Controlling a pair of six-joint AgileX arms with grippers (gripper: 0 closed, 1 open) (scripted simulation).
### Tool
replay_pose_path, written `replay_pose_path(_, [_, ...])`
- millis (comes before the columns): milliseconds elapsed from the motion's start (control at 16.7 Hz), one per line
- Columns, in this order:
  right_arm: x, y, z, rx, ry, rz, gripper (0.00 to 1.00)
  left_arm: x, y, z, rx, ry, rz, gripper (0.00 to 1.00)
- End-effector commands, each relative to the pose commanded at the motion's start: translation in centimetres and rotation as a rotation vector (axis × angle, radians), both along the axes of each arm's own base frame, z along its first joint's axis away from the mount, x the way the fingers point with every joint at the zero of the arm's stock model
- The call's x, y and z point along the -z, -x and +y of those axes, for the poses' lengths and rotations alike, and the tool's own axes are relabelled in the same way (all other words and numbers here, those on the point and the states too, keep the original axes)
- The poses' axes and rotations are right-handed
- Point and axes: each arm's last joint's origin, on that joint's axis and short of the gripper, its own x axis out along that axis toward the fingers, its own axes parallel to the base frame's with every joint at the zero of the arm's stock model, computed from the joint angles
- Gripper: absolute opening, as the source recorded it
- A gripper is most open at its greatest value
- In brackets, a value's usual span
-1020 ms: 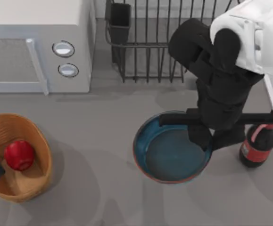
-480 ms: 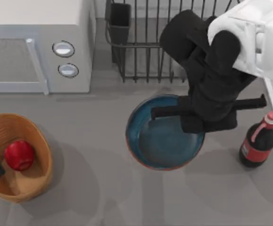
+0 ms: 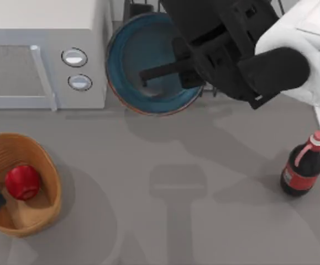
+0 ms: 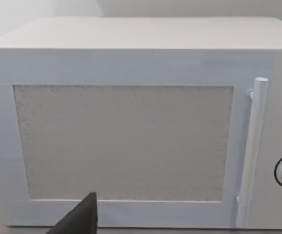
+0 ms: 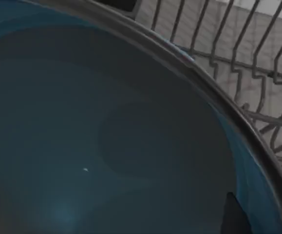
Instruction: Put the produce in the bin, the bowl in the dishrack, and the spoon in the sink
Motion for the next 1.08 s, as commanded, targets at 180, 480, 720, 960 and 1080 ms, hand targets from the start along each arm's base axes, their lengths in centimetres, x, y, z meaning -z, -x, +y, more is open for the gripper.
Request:
replay_pose_path(180, [-3.8,1.8,0.7,0.022,-0.039,-0.269,0.00,0.0,0.0,0.0,0.000,0.000,0.000,1.00])
replay_pose_path(480, [-9.1,5.1,0.2,0.134,-0.142,-0.560,0.00,0.0,0.0,0.0,0.000,0.000,0.000,1.00])
replay_pose_path(720, [-10.8,6.5,-0.3,0.187,-0.191,-0.634,0.00,0.0,0.0,0.0,0.000,0.000,0.000,1.00])
replay_pose_path(960, [-10.7,6.3,-0.3,0.190,-0.189,-0.633,0.00,0.0,0.0,0.0,0.000,0.000,0.000,1.00])
replay_pose_path(1080, [-10.3,5.9,0.0,0.184,-0.188,-0.631,0.00,0.0,0.0,0.0,0.000,0.000,0.000,1.00])
